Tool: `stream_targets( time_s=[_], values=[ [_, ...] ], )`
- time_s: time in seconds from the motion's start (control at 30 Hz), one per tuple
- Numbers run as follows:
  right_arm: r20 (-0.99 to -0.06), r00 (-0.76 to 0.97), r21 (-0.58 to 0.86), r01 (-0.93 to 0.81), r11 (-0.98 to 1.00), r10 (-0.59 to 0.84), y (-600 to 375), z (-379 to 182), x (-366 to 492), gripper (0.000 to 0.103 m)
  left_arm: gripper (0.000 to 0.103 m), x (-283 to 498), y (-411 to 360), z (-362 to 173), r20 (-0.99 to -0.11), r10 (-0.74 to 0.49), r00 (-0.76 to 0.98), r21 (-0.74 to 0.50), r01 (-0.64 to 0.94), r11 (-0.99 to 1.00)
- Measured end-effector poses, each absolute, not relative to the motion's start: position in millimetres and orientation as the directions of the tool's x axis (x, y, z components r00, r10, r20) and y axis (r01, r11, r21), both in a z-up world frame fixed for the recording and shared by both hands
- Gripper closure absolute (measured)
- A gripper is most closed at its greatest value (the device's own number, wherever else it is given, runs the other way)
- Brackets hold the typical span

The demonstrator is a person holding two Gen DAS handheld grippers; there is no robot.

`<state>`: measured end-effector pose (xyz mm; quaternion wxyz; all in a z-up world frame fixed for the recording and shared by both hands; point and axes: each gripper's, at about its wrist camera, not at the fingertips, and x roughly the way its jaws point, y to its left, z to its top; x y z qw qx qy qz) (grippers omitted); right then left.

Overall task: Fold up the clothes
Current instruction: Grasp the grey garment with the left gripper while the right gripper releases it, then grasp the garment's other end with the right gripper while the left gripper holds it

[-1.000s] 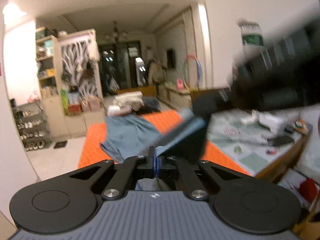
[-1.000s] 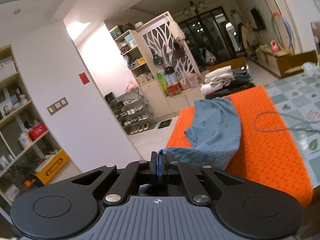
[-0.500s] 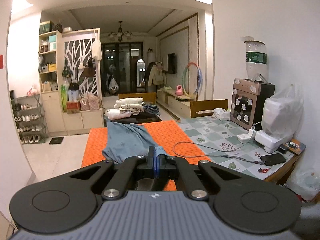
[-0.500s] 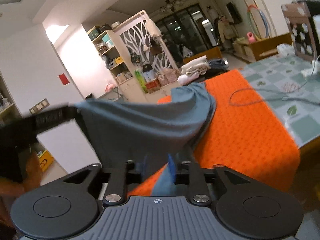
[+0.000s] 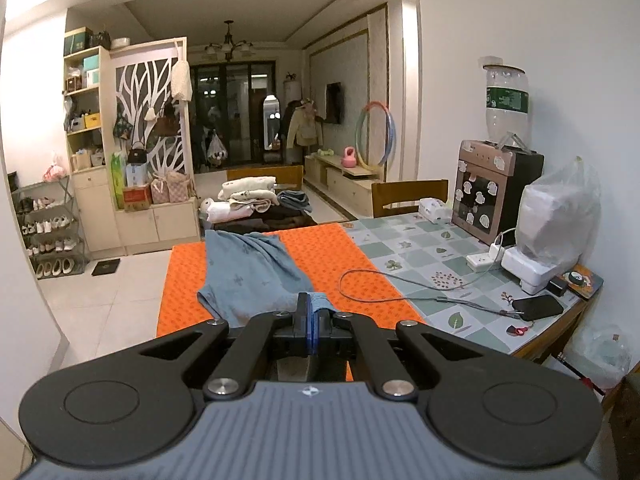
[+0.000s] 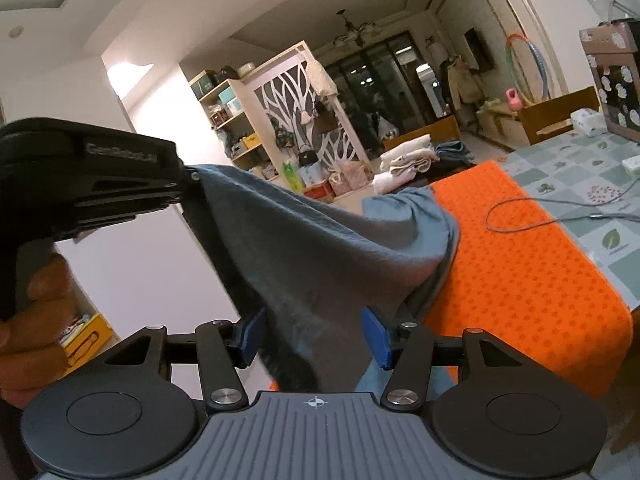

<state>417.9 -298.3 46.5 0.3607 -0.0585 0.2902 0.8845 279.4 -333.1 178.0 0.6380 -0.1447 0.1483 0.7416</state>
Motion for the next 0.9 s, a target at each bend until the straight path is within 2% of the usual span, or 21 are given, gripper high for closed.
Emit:
stream_targets(
  time_s=[0.3, 0.47, 0.57, 0.67, 0.83, 0.87, 0.9],
  values=[
    [-0.333, -0.707, 0.385, -0.706, -0.594, 0.624, -295.3, 39.7, 391.2, 0.048, 0.102, 270.6, -325.1, 191.8, -0.424, 0.899, -0.113, -0.028, -0.99, -0.138],
    [-0.402, -0.61, 0.356, -0.791, -0.497, 0.683, -282.1, 22.3, 389.6, 0.055, 0.102, 251.4, -324.8, 201.5, -0.439, 0.894, -0.089, -0.135, -0.977, -0.163],
    [-0.412, -0.589, 0.397, -0.803, -0.445, 0.695, -273.4, 18.2, 403.7, 0.066, 0.102, 240.3, -328.5, 204.8, -0.443, 0.892, -0.095, -0.171, -0.967, -0.188],
    [-0.403, -0.567, 0.437, -0.809, -0.393, 0.718, -264.0, 19.4, 424.1, 0.068, 0.102, 227.8, -333.2, 207.7, -0.448, 0.888, -0.1, -0.216, -0.952, -0.216],
    [-0.382, -0.531, 0.44, -0.824, -0.356, 0.756, -251.4, 23.4, 443.1, 0.068, 0.102, 222.5, -343.3, 206.2, -0.45, 0.882, -0.138, -0.208, -0.945, -0.254],
    [-0.378, -0.533, 0.441, -0.823, -0.359, 0.757, -249.8, 23.9, 444.6, 0.071, 0.102, 224.2, -345.7, 204.6, -0.449, 0.881, -0.149, -0.192, -0.947, -0.259],
    [-0.372, -0.539, 0.442, -0.819, -0.366, 0.756, -249.7, 25.5, 446.1, 0.079, 0.102, 225.8, -348.1, 203.0, -0.448, 0.879, -0.161, -0.176, -0.948, -0.263]
  ],
)
